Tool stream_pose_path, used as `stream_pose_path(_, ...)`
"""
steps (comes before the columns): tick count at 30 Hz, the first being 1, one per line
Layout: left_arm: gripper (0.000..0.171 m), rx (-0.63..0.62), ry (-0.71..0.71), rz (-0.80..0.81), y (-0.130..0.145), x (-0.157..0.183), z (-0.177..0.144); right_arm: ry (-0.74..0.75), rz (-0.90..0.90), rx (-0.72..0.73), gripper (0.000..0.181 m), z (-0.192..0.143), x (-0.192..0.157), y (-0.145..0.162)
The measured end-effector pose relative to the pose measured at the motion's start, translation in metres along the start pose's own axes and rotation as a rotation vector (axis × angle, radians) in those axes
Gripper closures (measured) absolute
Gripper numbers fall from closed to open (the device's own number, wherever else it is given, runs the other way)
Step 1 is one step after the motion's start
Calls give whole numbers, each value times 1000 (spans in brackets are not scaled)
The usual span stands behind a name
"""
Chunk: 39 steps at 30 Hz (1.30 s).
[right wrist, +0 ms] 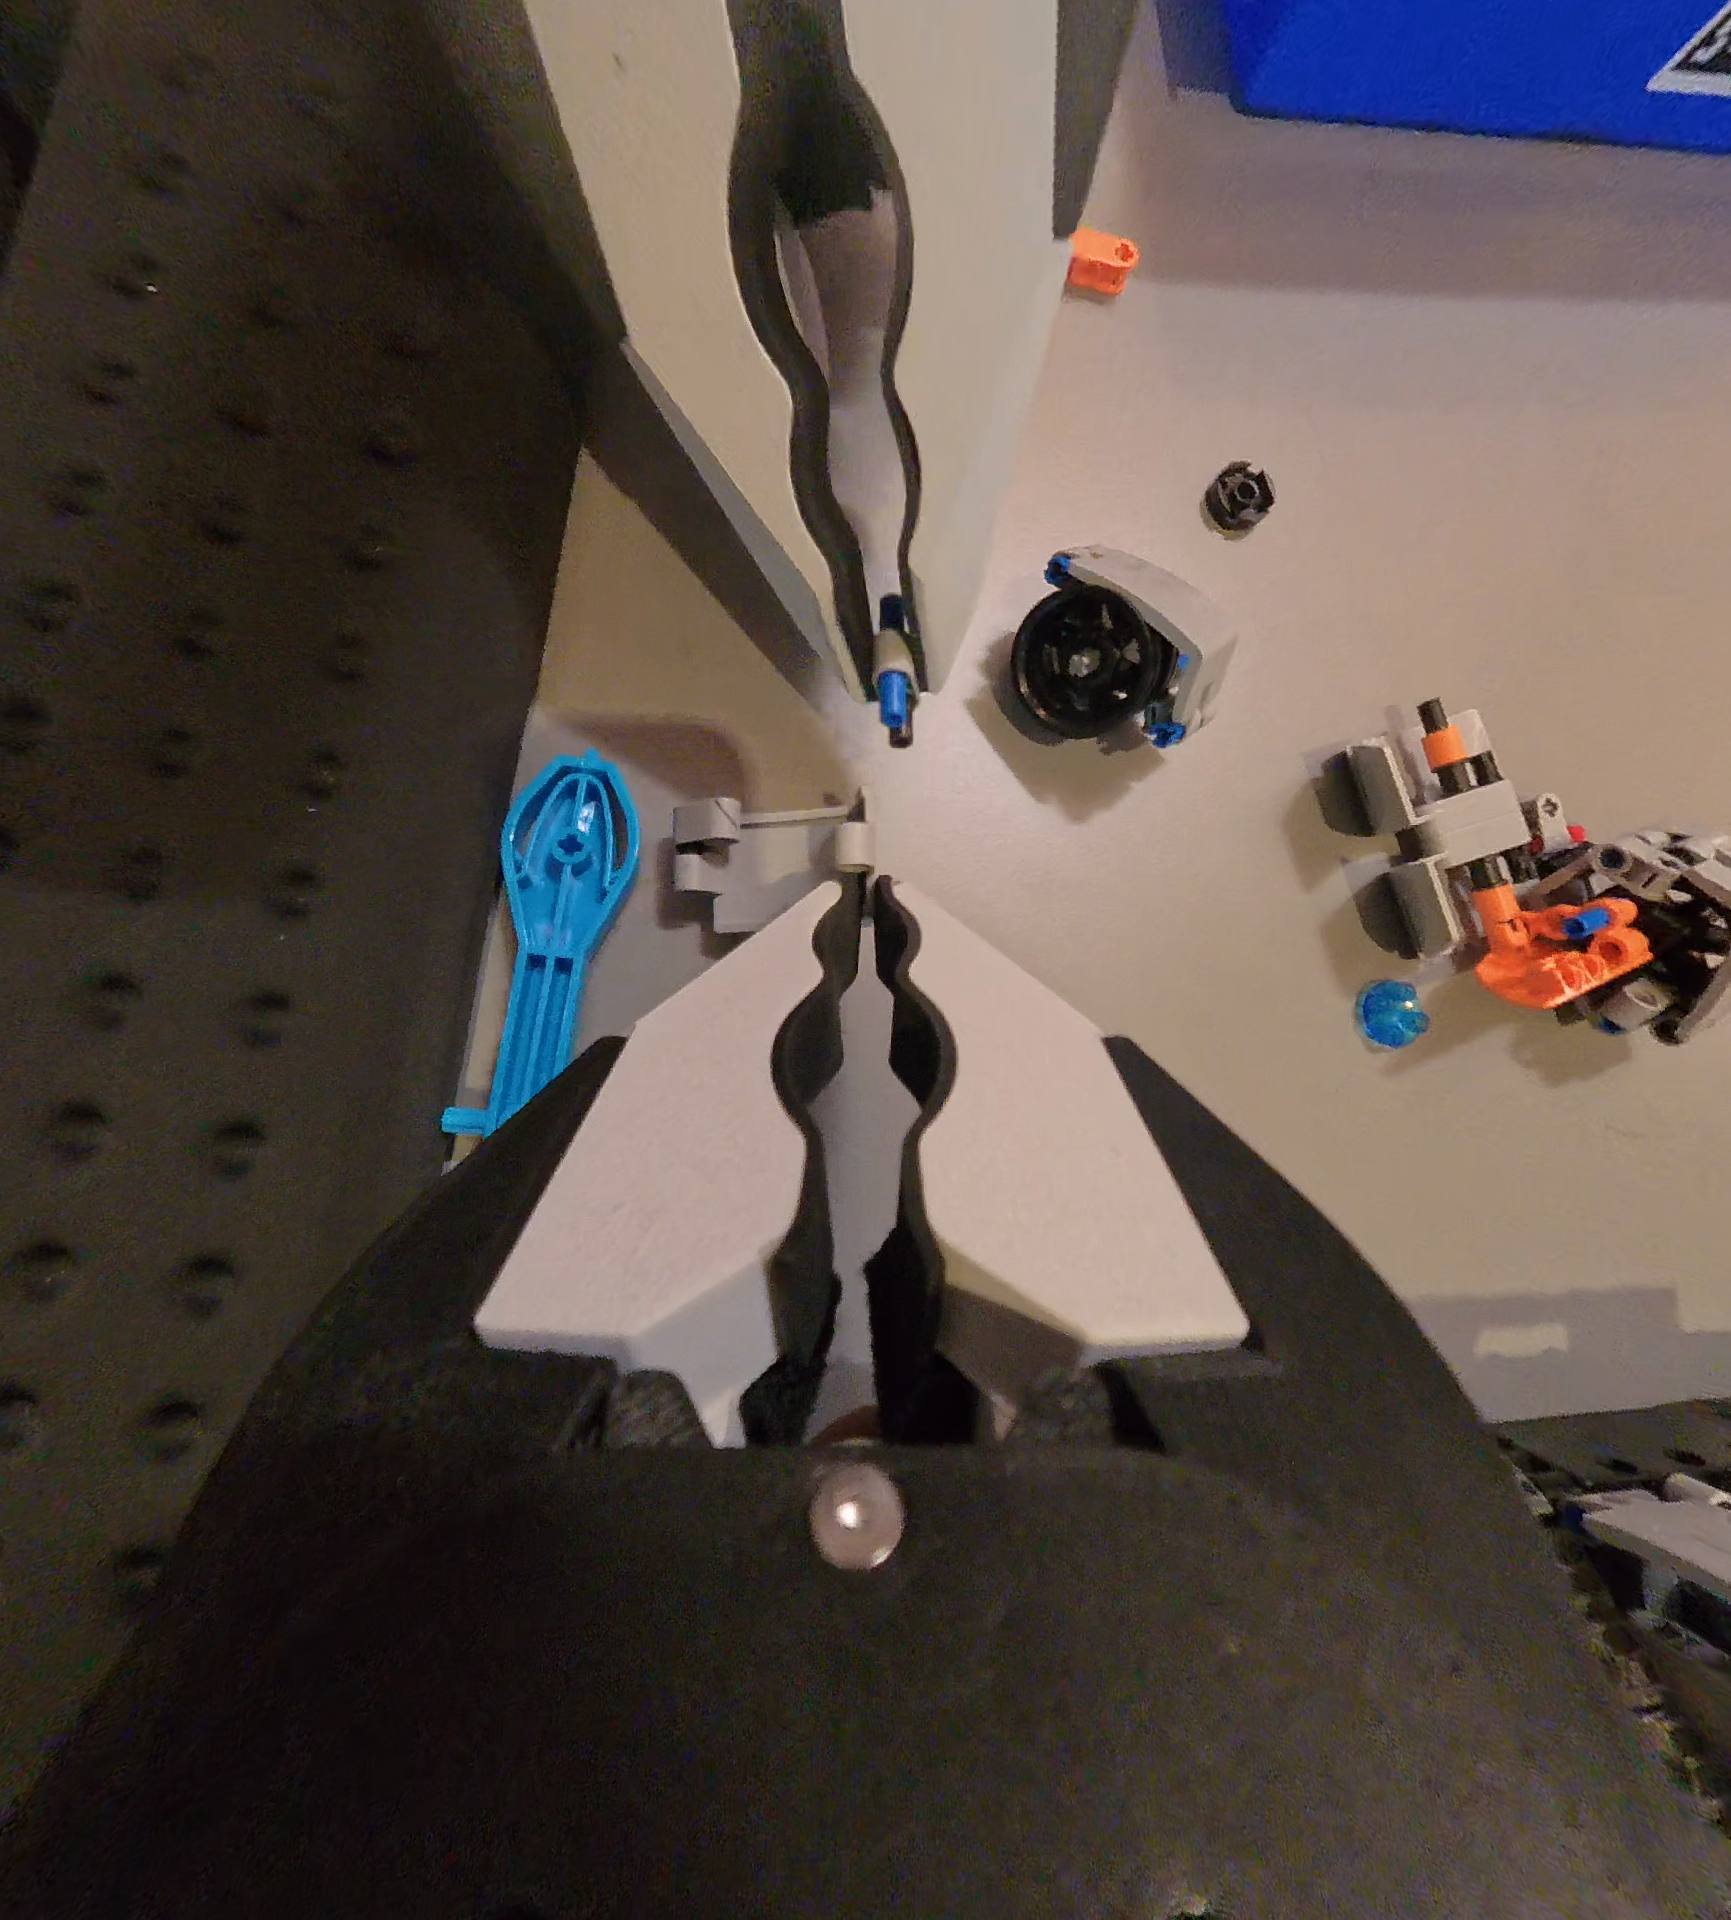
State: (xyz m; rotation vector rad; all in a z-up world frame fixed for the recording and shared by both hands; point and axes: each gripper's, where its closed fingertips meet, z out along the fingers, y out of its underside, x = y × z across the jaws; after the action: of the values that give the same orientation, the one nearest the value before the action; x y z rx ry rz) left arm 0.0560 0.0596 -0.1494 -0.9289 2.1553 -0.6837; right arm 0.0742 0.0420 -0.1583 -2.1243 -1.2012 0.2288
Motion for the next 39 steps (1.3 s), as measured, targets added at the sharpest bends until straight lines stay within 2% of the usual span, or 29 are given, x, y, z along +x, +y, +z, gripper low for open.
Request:
stream_pose_path(2, 166, 49, 18, -35, -8, 1, -1, 17, 16, 2, 181, 0, 3, -1)
stream_pose_path(6, 166, 31, 47, -55, -5, 5, 7, 33, 41, 5, 181, 0, 8, -1)
stream_pose_path(19, 167, 48, 19, -71, -8, 2, 10, 50, 38, -4, 181, 4, 8, -1)
stream_pose_path(39, 167, 32, -59, 65, -10, 1, 11, 66, 21, -47, 181, 8, 8, 2)
